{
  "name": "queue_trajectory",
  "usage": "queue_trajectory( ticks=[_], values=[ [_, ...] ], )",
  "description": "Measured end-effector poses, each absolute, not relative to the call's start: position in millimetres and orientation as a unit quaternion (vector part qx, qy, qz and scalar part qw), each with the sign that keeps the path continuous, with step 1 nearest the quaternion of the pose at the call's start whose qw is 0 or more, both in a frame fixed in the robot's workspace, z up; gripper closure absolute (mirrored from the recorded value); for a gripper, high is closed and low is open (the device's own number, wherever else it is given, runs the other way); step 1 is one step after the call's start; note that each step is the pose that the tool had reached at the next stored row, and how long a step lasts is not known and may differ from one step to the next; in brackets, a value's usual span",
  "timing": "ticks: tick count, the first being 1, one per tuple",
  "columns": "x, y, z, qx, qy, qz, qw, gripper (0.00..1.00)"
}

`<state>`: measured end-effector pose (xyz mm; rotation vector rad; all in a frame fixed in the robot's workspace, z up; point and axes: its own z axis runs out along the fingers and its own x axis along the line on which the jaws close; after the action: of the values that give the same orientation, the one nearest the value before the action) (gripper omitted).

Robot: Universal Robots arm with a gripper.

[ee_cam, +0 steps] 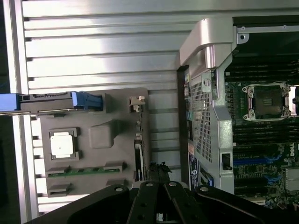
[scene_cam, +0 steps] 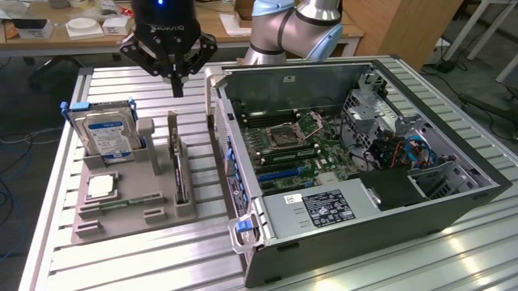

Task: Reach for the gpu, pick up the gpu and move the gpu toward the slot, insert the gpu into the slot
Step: 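Reach for the gpu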

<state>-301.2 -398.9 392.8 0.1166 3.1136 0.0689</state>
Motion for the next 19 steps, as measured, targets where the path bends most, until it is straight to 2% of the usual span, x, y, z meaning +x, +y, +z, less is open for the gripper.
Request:
queue_trajectory(
  ticks=[19],
  values=[
    [-313, -399, 393, 0.037, 0.999, 0.022, 0.013, 0.90]
  ],
)
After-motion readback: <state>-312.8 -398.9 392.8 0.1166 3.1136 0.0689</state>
